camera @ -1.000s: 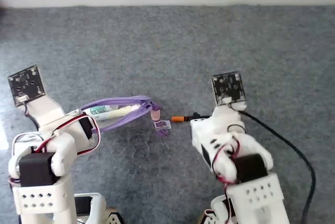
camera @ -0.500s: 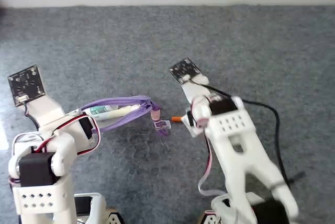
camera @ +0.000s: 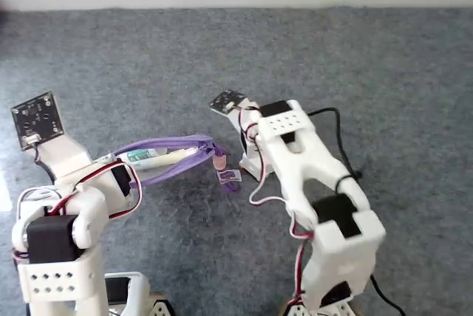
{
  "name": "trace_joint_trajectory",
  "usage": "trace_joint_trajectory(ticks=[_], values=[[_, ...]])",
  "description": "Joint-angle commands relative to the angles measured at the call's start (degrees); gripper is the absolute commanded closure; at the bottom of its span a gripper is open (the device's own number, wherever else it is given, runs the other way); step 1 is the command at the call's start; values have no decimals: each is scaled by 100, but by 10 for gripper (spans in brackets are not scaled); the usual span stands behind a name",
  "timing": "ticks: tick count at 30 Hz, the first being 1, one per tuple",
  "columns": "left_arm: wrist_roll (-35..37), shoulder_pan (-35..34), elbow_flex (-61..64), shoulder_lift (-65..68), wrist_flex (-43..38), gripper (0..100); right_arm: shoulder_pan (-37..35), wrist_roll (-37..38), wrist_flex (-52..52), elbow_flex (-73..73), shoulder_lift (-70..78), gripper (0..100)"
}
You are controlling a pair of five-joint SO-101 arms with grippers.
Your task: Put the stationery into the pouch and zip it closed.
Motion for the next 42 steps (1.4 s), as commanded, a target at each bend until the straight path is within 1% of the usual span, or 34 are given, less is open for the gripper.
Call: trace_joint_trajectory(ticks=[1,3,4,9,11,16,19,26,30,34,39,42], values=[[70,-26,-4,53,-123,987,-31,88,22,-668,409,684],[70,-26,-4,53,-123,987,4,97,22,-888,725,693],[70,-26,-13,53,-123,987,48,97,22,-958,857,714],[70,-26,-13,53,-123,987,92,97,-31,-1037,1191,927],[70,-26,-13,53,-123,987,119,97,-66,-1037,1130,991],[70,-26,-13,53,-123,987,444,105,-321,-1046,927,991],[70,-26,-22,53,-123,987,549,105,-259,-1029,541,991],[70,-26,-31,53,-123,987,655,0,769,-1029,-910,991],[70,-18,-31,53,-123,987,611,-905,1314,-1029,-1833,991],[70,-26,-31,53,-132,987,514,-1495,2035,-1029,-2712,991],[70,-26,-31,53,-132,987,286,-2374,2633,-1029,-3837,991],[70,-26,-31,44,-132,987,-66,-3244,2721,-1029,-4558,991]])
